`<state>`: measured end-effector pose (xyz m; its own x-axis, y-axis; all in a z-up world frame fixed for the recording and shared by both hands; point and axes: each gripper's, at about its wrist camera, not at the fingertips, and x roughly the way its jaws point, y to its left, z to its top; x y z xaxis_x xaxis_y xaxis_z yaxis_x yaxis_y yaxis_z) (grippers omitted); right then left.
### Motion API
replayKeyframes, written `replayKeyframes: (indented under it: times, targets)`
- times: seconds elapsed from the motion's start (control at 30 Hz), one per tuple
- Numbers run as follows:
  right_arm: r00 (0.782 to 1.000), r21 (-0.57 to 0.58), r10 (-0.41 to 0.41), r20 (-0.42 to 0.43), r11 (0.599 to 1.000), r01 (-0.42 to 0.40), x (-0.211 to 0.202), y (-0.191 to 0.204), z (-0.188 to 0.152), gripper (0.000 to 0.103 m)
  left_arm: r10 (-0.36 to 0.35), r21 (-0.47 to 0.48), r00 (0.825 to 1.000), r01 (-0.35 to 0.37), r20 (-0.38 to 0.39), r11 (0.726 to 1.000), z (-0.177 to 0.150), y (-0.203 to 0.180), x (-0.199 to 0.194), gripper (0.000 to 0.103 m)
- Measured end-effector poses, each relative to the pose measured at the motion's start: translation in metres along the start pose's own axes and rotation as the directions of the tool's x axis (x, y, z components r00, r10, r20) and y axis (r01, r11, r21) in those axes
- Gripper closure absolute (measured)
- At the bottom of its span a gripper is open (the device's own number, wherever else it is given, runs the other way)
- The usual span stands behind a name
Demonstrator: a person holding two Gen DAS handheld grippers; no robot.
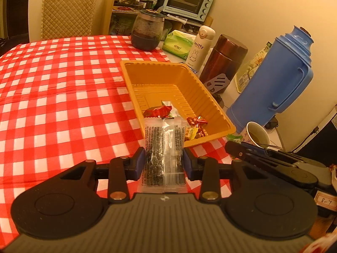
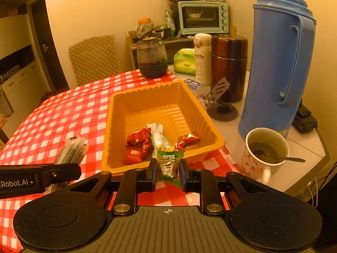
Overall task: Organize snacks
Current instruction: 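Carry the clear packet and green candy with both tools over the orange tray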
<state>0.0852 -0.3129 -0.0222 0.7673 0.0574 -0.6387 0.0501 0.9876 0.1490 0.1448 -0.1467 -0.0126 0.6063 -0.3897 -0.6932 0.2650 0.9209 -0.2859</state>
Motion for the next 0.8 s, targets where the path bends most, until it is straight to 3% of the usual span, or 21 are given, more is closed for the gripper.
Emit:
replayKeyframes:
  times: [0.8]
  targets:
    - [1.0,-0.028,0.002,-0.011,1.0,-0.003,0.056,-0.016,0.036,0.081,-0.003,0.005,1.0,0.003,-0.009,1.0,0.049,-0.003,0.059,0.068]
